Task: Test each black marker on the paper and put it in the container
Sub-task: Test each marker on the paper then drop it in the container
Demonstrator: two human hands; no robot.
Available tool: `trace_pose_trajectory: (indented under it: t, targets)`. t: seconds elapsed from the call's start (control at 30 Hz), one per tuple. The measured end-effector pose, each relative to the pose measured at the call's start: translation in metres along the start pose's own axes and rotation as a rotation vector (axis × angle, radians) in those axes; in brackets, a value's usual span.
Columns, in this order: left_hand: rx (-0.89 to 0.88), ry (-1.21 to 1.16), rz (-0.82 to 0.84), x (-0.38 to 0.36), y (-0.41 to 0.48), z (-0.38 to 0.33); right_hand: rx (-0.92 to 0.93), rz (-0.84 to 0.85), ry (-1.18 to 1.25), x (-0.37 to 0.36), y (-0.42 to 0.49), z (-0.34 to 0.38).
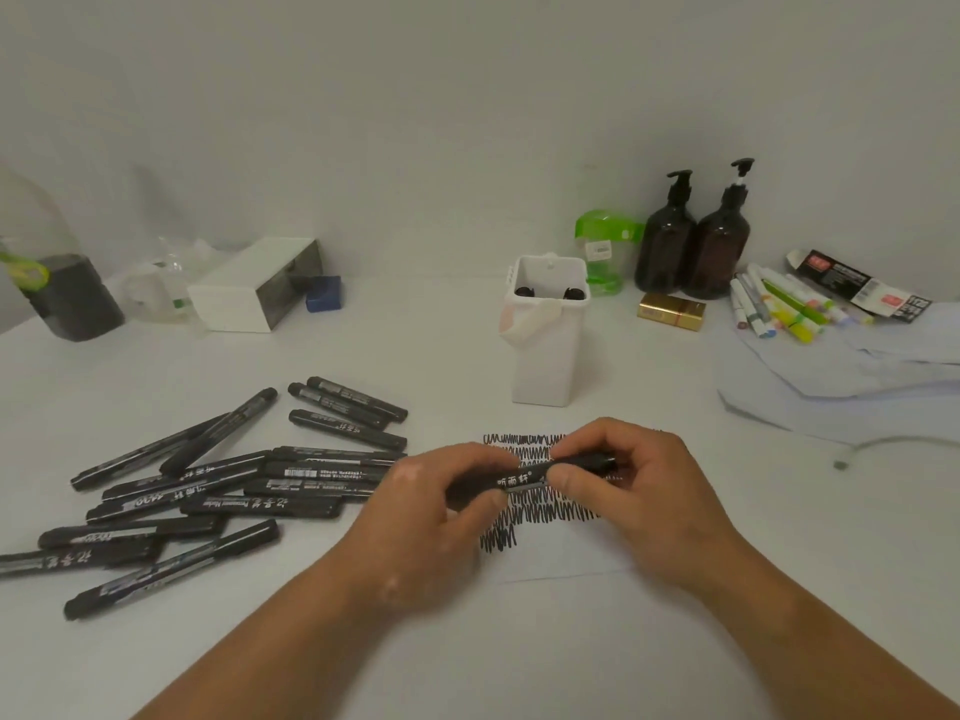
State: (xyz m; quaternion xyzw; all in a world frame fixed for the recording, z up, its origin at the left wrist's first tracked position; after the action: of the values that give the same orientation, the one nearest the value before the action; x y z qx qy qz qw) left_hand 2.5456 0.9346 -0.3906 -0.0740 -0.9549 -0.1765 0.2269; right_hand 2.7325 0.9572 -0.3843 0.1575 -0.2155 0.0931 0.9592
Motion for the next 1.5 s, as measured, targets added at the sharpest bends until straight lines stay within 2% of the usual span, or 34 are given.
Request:
trace_pose_trajectory:
  t: [0.07, 0.13, 0.33, 0.57, 0.9, 1.1, 1.23, 1.37, 1.5]
  targets:
    - [-0.113, 0.143, 0.045, -0.008, -0.003, -0.012, -0.012, -0.004, 0.113, -0.005, -0.001, 0.004]
    - [-0.171, 0.145, 0.094, -0.016, -0.004, -0.020, -0.045, 0.016, 0.204, -0.013, -0.003, 0.006]
    - [-0.234, 0.206, 0.086, -0.022, -0.007, -0.031, -0.130, 0.091, 0.290, -0.034, -0.007, 0.005]
    - [-0.193, 0.216, 0.104, -0.026, -0.009, -0.025, -0.211, 0.102, 0.407, -0.042, -0.011, 0.000]
    - [-0.136, 0.223, 0.147, -0.026, -0.009, -0.029, -0.137, 0.074, 0.439, -0.039, -0.012, 0.007]
    - [-0.190, 0.228, 0.097, -0.019, -0.011, -0.033, -0.076, 0.076, 0.422, -0.036, -0.013, 0.013]
    - [-0.180, 0.248, 0.035, -0.017, -0.009, -0.031, -0.045, -0.035, 0.315, -0.027, -0.010, 0.013]
    - [-0.105, 0.328, 0.077, -0.008, -0.007, -0.012, -0.132, -0.168, 0.492, -0.003, -0.002, -0.003]
    - [-0.053, 0.392, 0.191, -0.008, -0.010, 0.001, -0.193, -0.039, 0.440, -0.001, -0.002, -0.011]
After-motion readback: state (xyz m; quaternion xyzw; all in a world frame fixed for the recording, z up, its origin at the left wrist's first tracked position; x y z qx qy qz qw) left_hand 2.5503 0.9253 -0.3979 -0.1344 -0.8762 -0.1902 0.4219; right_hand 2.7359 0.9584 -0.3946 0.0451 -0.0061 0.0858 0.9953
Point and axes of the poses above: each hand's wrist, its own y-axis towards the middle knuckle, its own x-axis out of the back of the hand, z = x × y, the point moved 7 cm from there along y, towards the middle knuckle, and after that the axes turned 8 degrees about -y, right-handed, at the moved point
